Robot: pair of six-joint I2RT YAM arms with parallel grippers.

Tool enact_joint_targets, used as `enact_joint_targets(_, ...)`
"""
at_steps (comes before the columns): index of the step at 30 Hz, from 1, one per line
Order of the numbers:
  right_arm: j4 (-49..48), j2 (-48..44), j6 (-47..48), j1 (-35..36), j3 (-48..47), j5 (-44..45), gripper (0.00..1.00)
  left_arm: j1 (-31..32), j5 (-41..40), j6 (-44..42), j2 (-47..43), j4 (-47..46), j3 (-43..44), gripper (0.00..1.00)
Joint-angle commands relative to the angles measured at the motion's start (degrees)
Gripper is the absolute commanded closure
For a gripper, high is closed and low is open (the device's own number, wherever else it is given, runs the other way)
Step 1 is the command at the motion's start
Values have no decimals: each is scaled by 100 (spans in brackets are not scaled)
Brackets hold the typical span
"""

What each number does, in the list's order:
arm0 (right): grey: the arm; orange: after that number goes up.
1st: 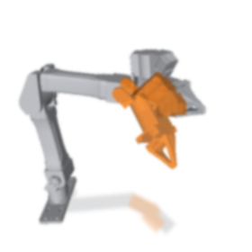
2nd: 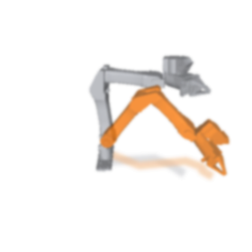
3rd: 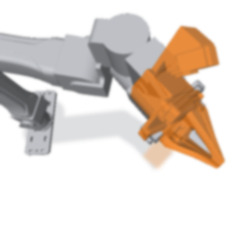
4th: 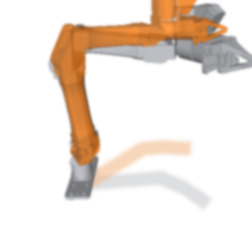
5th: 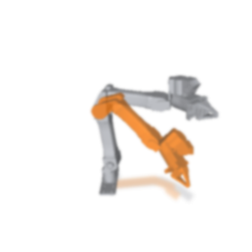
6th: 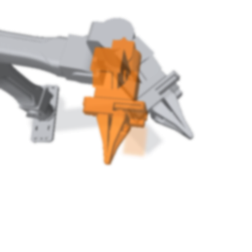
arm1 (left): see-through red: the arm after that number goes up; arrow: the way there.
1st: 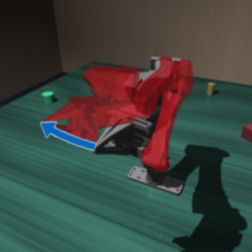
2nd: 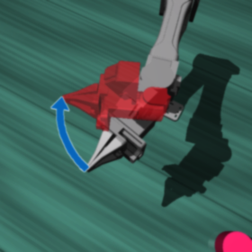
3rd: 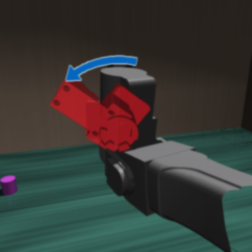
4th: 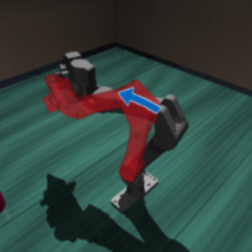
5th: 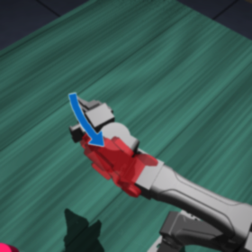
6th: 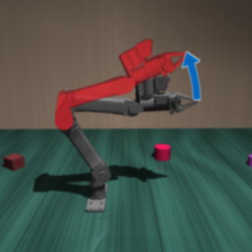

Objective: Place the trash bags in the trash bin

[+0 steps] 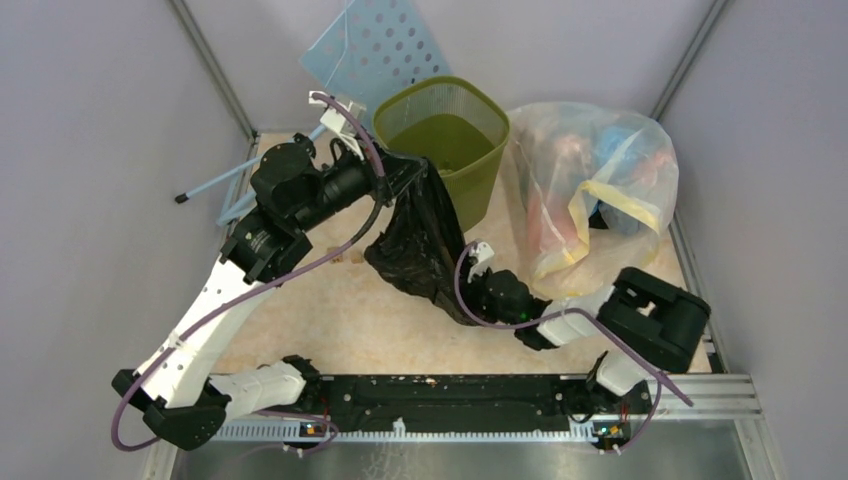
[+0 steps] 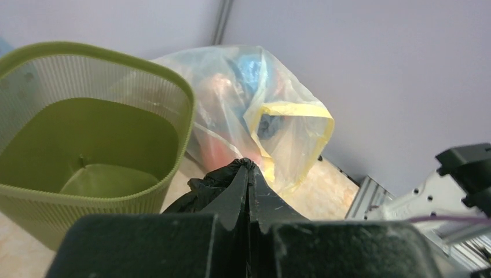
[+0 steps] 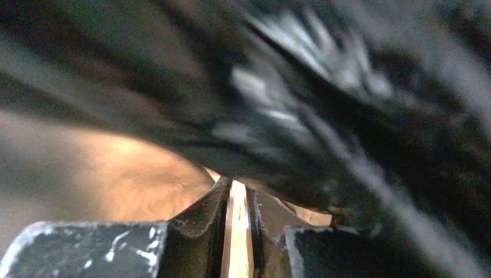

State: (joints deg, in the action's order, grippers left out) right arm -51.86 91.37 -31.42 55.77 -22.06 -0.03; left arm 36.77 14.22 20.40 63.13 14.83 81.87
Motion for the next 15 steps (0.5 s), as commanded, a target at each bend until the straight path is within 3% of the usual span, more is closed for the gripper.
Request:
enact_joint_targets(1, 623, -1003, 600, 43, -224, 559, 86, -39, 915, -74, 19, 26, 57, 100)
enact_joint_targets(10, 2037, -2020, 1458, 5, -925, 1607, 81, -38, 2036, -128, -58, 408, 176, 100)
enact_joint_targets(13, 2459, -2224, 1784, -13, -1125, 1912, 55, -38, 2114, -231, -56, 746, 407, 100)
enact_joint_targets(15, 2477, -2462, 1904, -41, -1064, 1997, 48, -36, 1999, -344, -84, 943, 491, 100)
